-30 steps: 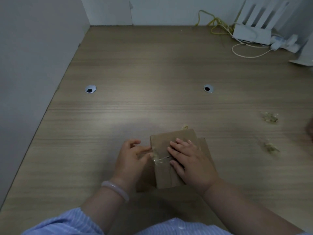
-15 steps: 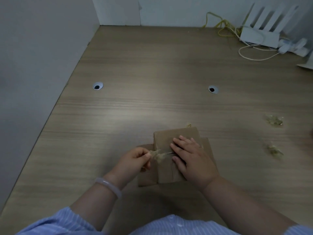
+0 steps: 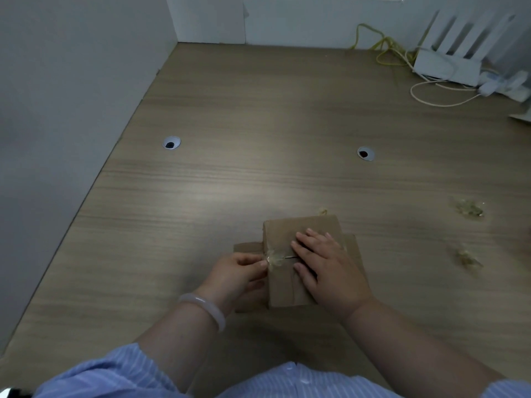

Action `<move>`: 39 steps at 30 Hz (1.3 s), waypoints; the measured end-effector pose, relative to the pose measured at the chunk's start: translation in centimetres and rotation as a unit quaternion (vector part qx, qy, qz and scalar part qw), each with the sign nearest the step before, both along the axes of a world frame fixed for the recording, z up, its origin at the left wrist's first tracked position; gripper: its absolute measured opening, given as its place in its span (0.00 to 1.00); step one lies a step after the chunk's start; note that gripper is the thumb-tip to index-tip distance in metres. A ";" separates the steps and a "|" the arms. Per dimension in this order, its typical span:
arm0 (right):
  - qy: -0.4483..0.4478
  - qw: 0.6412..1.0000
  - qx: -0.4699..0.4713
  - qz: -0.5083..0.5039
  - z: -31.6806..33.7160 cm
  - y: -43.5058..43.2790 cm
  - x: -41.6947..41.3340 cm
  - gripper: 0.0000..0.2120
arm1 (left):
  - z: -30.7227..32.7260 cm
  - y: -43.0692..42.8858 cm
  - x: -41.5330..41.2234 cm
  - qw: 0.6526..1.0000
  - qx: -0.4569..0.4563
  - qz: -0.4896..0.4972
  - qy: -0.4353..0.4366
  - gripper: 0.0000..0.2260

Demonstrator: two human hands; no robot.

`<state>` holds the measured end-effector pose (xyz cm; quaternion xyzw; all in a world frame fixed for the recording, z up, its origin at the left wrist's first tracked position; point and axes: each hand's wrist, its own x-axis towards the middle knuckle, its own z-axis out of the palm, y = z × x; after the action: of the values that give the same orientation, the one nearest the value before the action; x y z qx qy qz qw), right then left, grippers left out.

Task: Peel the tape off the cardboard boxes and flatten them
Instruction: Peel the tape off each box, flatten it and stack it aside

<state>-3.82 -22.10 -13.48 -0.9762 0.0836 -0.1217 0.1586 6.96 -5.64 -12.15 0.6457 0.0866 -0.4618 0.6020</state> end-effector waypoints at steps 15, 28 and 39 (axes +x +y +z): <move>-0.018 0.998 0.052 0.001 0.0 -0.2 0.0 0.18 | 0.9 -0.6 -0.8 0.903 0.073 -0.103 -0.410 0.12; -0.026 0.979 0.198 -0.050 0.7 -0.5 0.7 0.03 | 0.8 -2.3 -1.5 0.876 0.125 -0.164 -0.437 0.11; -0.053 0.902 0.392 -0.172 2.6 -1.4 0.3 0.12 | 0.3 -2.0 -2.1 0.781 0.159 -0.234 -0.556 0.24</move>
<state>-3.56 -23.55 -10.91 -0.7975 0.2827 -0.1559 0.5097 4.87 -7.63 -11.89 0.8776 -0.3444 -0.1284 0.3077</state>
